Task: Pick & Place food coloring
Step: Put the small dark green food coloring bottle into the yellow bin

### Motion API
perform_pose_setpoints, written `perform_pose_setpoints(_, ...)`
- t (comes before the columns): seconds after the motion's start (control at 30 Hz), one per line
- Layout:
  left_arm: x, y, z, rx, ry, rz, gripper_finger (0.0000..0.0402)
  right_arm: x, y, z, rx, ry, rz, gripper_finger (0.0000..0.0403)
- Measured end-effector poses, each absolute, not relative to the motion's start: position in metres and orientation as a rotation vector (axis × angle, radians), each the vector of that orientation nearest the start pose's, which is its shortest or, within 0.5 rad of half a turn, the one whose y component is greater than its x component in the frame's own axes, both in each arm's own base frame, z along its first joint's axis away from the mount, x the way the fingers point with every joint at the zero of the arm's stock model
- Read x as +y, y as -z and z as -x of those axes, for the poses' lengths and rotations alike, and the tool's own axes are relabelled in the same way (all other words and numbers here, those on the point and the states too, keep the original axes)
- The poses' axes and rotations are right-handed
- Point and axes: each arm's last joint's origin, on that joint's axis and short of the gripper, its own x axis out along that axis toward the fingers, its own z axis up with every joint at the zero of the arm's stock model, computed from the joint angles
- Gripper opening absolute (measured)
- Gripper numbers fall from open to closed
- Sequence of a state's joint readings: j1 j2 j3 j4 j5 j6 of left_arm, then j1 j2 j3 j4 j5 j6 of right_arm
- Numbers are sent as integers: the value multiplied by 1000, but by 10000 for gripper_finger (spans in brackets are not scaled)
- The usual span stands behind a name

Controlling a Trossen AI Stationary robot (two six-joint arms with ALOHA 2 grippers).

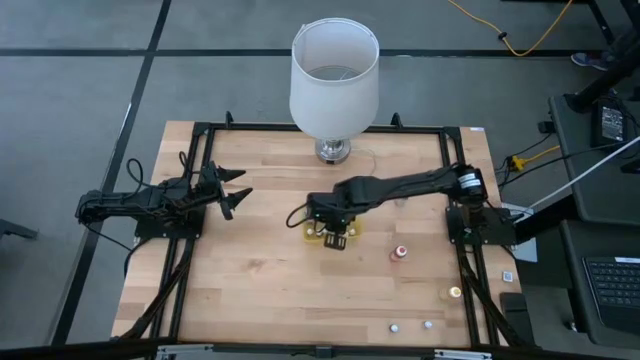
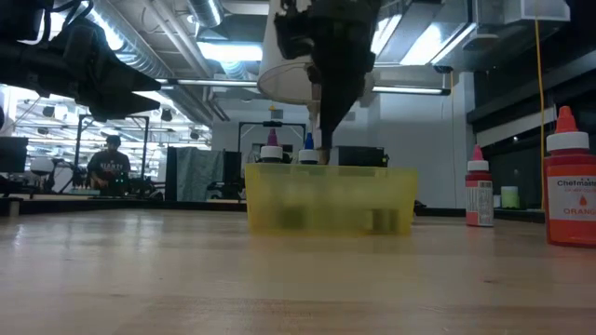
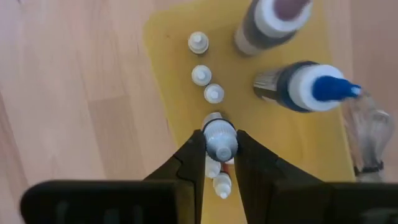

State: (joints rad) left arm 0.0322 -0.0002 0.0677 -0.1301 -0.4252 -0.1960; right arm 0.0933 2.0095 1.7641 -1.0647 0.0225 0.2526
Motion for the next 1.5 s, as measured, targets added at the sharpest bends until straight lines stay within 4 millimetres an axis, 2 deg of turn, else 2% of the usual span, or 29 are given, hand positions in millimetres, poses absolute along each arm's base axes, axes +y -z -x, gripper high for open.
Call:
perform_pose_setpoints(0.47, 15, -174, -90, 16, -462, 181, 312, 39, -220, -420, 1350, 73, -89, 71)
perform_pose_setpoints(0.67, 15, -174, -90, 16, -462, 181, 311, 38, -219, -420, 1354, 75, -89, 74)
perform_pose_setpoints(0.93, 15, -174, -90, 17, -462, 180, 311, 25, -214, -419, 1365, 113, -110, 75)
perform_pose_setpoints(1.13, 15, -174, -90, 16, -462, 181, 310, 24, -206, -416, 1386, 120, -109, 72)
perform_pose_setpoints(1.5, 15, -174, -90, 17, -462, 180, 311, 24, -206, -421, 1328, 157, -167, 73)
